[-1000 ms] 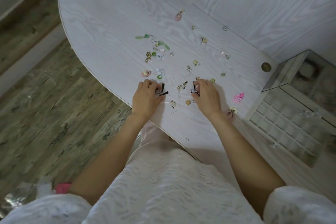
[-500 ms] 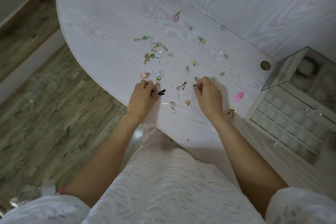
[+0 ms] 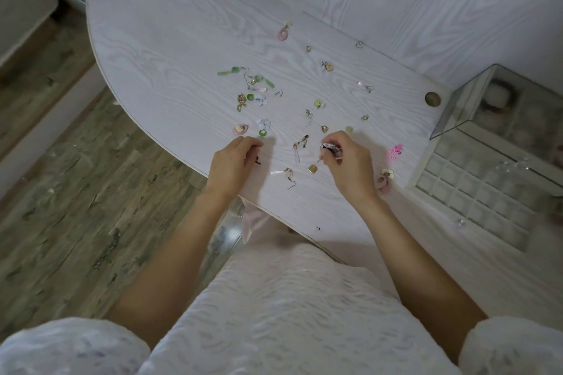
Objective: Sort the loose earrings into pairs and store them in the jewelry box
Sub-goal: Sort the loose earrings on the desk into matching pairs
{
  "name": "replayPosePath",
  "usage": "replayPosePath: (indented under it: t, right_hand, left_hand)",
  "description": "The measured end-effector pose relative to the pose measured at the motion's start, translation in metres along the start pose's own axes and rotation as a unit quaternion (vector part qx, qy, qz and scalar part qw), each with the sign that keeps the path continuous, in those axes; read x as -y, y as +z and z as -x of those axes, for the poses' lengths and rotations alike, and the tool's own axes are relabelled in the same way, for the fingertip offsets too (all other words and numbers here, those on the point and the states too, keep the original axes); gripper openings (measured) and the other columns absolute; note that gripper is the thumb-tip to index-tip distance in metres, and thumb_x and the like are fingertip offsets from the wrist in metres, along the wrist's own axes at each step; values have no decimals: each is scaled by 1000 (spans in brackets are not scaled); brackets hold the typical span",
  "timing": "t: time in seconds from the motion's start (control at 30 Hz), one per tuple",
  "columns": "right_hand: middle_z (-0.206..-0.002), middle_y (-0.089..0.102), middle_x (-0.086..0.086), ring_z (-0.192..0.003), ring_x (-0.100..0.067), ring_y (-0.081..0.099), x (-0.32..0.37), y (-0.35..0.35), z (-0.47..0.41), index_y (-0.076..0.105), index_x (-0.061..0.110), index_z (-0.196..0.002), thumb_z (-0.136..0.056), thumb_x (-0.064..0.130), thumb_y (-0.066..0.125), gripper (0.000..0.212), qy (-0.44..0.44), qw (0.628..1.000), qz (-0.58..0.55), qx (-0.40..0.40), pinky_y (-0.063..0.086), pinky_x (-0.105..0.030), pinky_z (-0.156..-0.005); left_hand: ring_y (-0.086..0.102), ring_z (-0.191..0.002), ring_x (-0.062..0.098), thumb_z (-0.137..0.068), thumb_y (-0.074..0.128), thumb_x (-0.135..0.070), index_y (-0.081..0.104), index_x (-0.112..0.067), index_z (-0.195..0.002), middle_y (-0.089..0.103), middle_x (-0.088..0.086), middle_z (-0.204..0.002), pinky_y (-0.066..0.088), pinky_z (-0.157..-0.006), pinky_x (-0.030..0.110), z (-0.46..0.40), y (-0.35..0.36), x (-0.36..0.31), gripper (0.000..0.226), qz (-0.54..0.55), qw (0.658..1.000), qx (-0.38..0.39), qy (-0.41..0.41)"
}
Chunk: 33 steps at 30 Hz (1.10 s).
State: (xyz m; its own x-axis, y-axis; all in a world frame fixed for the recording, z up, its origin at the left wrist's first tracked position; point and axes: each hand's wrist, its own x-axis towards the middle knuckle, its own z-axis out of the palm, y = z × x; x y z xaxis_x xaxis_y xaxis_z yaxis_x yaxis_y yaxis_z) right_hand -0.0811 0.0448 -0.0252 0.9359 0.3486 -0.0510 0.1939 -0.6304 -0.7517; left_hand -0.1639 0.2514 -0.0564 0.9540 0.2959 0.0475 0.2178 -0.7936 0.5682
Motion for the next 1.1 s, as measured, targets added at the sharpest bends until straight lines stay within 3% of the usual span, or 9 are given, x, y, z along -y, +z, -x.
replayPosePath:
  t: [0.1,0.2,0.37,0.47,0.6,0.7,0.87,1.1]
  right_hand:
    - [-83,66,0,-78,-17,67,-4,-6,25,63,10,-94,-87,5,60,9,24,999,-33,7,54,-26,-70]
    - [-84,65,3,-81,-14,66,-15,-12,54,64,13,-93,-87,6,60,10,64,997,-41,15,52,-18,-69]
    - [-90,68,-1,-84,-16,63,-44,-22,108,66,14,-95,-86,7,62,12,133,991,-15,-9,49,-22,-75]
    - [-100,70,-5,-88,-20,64,-58,-23,127,66,14,-101,-85,9,63,16,158,987,1,-29,47,-24,-76]
    - [-103,70,-6,-90,-22,65,-65,-23,135,65,16,-104,-83,11,65,21,187,981,6,-42,51,-33,-79]
    - [-109,68,-8,-95,-24,65,-65,-25,137,61,15,-115,-83,13,66,33,195,980,20,-35,52,-38,-87]
    - [-116,64,-9,-102,-26,61,-62,-30,142,51,14,-127,-84,10,61,45,179,982,66,-1,46,-33,-86]
    - [-112,63,-10,-102,-28,56,-59,-34,151,44,19,-134,-85,7,56,51,135,981,135,22,46,-35,-74]
  left_hand:
    - [66,-73,6,-94,53,-15,64,-16,-99,67,-3,-96,53,-68,26,9,-7,-38,12,125,992,-12,-22]
    - [64,-70,-2,-94,52,-12,65,-13,-97,66,-4,-90,48,-63,11,23,0,-79,13,230,972,10,-37]
    - [64,-73,2,-94,50,-12,64,-14,-97,65,-3,-87,53,-70,20,54,46,-119,14,283,953,110,-13]
    - [63,-81,9,-93,50,-12,64,-17,-100,65,-4,-93,54,-77,33,70,74,-129,16,270,948,170,-2]
    - [62,-97,17,-91,52,-14,60,-18,-112,64,0,-111,51,-87,40,82,93,-129,22,203,953,226,2]
    - [58,-106,24,-87,54,-8,53,-15,-125,62,6,-120,48,-90,38,84,92,-125,39,133,961,239,37]
    - [46,-112,26,-75,53,0,46,-21,-134,56,4,-126,45,-85,38,80,83,-116,63,9,959,257,117]
    - [51,-103,30,-75,64,-6,47,-11,-132,51,15,-119,43,-84,32,76,82,-107,59,5,963,242,119]
